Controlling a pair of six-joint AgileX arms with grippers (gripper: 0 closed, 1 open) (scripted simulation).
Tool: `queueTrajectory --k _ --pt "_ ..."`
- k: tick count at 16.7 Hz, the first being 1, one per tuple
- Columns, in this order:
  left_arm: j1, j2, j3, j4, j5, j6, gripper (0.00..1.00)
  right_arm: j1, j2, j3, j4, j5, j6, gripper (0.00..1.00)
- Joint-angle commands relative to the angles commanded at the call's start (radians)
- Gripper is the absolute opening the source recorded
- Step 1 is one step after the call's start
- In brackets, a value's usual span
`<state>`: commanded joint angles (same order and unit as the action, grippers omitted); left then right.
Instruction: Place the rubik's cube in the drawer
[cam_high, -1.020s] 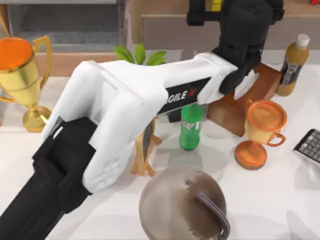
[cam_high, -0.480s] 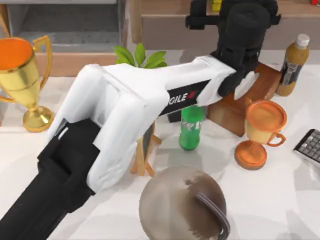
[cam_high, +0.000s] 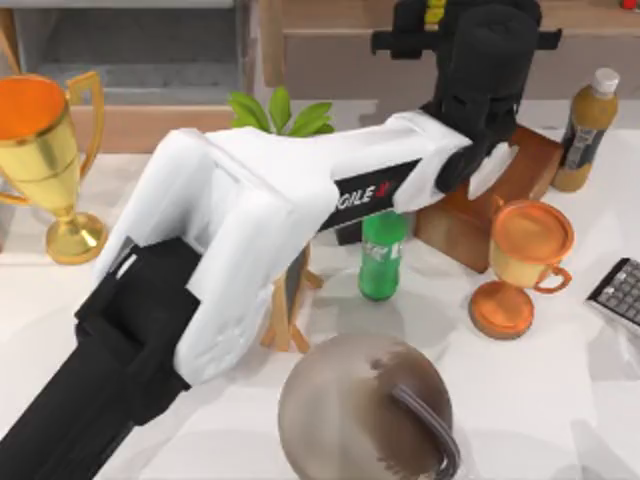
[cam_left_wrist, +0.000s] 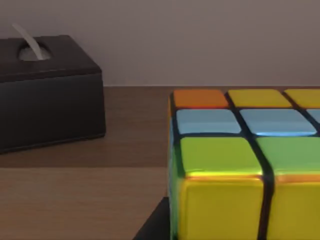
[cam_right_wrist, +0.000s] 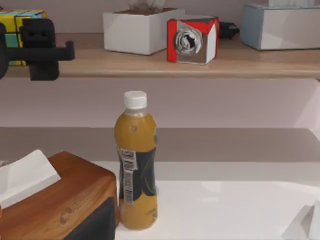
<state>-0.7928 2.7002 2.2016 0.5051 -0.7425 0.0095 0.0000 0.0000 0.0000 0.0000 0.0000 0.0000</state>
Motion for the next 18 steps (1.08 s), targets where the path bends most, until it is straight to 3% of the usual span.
queueTrajectory --k 2,3,18 --pt "0.000 0.000 0.000 0.000 0.000 0.000 0.02 0.000 0.000 0.000 0.000 0.000 0.000 1.00" --pt "0.000 0.000 0.000 0.000 0.000 0.000 0.00 0.000 0.000 0.000 0.000 0.000 0.000 1.00" --pt "-0.019 -0.083 -0.083 0.010 -0.016 -0.018 0.00 0.000 0.000 0.000 0.000 0.000 0.000 1.00"
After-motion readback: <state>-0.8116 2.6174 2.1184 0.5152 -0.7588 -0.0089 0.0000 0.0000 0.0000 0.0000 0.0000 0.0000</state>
